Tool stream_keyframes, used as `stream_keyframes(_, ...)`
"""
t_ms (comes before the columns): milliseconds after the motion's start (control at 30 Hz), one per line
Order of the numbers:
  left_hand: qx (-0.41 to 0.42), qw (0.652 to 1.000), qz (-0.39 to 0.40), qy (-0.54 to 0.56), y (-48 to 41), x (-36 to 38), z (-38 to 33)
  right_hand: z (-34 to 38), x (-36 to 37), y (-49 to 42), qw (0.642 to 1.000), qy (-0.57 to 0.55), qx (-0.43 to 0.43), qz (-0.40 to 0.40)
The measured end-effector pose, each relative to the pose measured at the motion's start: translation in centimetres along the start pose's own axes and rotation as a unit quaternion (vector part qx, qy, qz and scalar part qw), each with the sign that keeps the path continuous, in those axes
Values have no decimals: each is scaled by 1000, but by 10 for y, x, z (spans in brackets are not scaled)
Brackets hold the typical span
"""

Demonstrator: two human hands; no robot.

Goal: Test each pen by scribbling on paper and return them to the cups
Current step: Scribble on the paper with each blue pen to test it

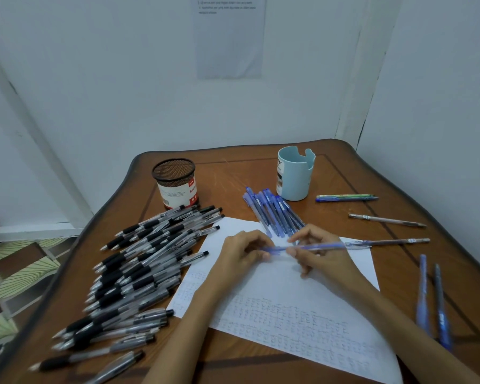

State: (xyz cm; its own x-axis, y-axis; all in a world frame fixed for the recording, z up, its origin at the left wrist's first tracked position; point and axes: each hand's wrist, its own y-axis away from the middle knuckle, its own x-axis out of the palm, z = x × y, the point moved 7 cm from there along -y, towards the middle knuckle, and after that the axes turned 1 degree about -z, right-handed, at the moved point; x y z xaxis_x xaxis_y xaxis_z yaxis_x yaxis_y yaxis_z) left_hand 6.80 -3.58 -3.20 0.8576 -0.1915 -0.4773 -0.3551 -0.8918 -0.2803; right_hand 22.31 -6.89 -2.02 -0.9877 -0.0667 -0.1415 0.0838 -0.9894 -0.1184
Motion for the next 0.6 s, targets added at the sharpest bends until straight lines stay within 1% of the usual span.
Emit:
stream_keyframes(67, 13, 998, -42, -39, -1, -16, 6, 6, -13, -1, 997, -39, -31, -50)
stream_keyframes(133, 28, 993, -81, -78, 1, -31, 13, 8, -25, -3, 991, -49, -56, -108)
stream_keyframes(200, 37, 983, -121, -135, 3, -44, 19, 10, -35, -9, 979, -20, -88, -180)
stream_keyframes(233, 30, 977, -138, -158, 4, -48, 21, 13, -38, -13, 971, 12, -113, -208)
stream_keyframes(267, 16, 974, -149, -172, 5, -50, 23, 18, -37, -19, 960, 66, -150, -225)
stream_keyframes(300, 3, 972, -153, -179, 5, -51, 24, 23, -35, -27, 942, 147, -194, -229)
stream_keyframes(333, -4, 971, -152, -182, 5, -51, 25, 25, -29, -36, 920, 235, -229, -215)
stream_keyframes(367, -5, 971, -148, -186, 5, -50, 24, 22, -21, -49, 903, 311, -240, -176)
stream_keyframes(433, 1, 970, -144, -195, 5, -50, 24, 4, -7, -69, 877, 435, -187, -84)
stream_keyframes(467, 4, 970, -146, -197, 5, -50, 24, -3, -3, -73, 862, 479, -160, -54)
stream_keyframes(500, 5, 969, -148, -197, 6, -51, 25, -5, -2, -72, 854, 496, -151, -44)
stream_keyframes(533, 5, 969, -150, -198, 6, -51, 26, 0, -5, -68, 854, 495, -153, -51)
stream_keyframes(600, 8, 968, -149, -203, 5, -50, 25, 19, -18, -53, 860, 473, -173, -86)
